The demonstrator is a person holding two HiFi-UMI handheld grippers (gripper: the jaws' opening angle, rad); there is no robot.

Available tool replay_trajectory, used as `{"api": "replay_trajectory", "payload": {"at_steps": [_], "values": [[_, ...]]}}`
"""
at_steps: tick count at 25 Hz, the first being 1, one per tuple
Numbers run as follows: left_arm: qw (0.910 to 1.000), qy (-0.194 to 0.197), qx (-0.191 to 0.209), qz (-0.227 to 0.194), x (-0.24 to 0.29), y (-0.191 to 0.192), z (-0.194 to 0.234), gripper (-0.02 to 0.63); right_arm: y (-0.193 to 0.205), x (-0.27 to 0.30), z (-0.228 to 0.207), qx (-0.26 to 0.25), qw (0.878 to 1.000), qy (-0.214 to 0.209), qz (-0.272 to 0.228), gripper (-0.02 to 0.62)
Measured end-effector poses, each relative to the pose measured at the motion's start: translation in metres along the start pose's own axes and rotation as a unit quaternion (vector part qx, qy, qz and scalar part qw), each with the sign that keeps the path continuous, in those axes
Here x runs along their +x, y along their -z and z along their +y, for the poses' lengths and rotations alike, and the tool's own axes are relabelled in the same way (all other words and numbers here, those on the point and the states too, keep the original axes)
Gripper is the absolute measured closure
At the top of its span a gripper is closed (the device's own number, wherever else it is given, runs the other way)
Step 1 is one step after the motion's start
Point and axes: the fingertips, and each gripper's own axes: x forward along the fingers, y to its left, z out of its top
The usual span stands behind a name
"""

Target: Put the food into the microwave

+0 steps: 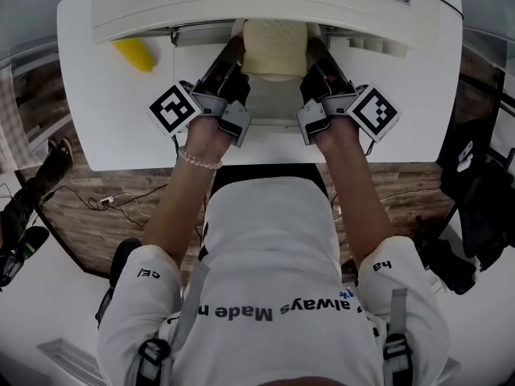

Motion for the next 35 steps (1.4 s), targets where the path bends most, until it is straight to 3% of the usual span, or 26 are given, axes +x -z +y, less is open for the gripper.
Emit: {"api": "replay_trajectory", "payload": {"at_steps": [4, 8, 12, 23, 32, 35], "values": [[1.0, -0.001, -0.006, -0.007, 0.006, -0.002, 0.003, 0.588, -0.003, 0.003, -0.002, -0.001, 1.0, -0.006, 0.001, 0.569], [0.9997, 0.003, -0.019, -0.013, 0.013, -0.005, 0.001, 0.588, -0.014, -0.005, -0.001, 0.046, 0.998, -0.024, -0.037, 0.565], [0.9997, 0.004, -0.022, -0.012, 0.019, -0.007, 0.0, 0.588, -0.017, -0.025, 0.006, 0.056, 0.996, -0.038, -0.064, 0.543], [0.9994, 0.011, -0.033, -0.008, 0.026, -0.009, -0.003, 0.588, 0.058, -0.022, 0.014, 0.062, 0.997, -0.041, 0.012, 0.538], [0.9995, 0.024, -0.019, 0.003, 0.027, -0.009, -0.007, 0.585, 0.057, -0.009, 0.009, 0.119, 0.992, -0.032, -0.003, 0.572], [0.9991, 0.034, -0.025, 0.009, 0.021, -0.006, -0.009, 0.539, 0.054, -0.005, 0.009, 0.125, 0.992, -0.036, -0.005, 0.573]]}}
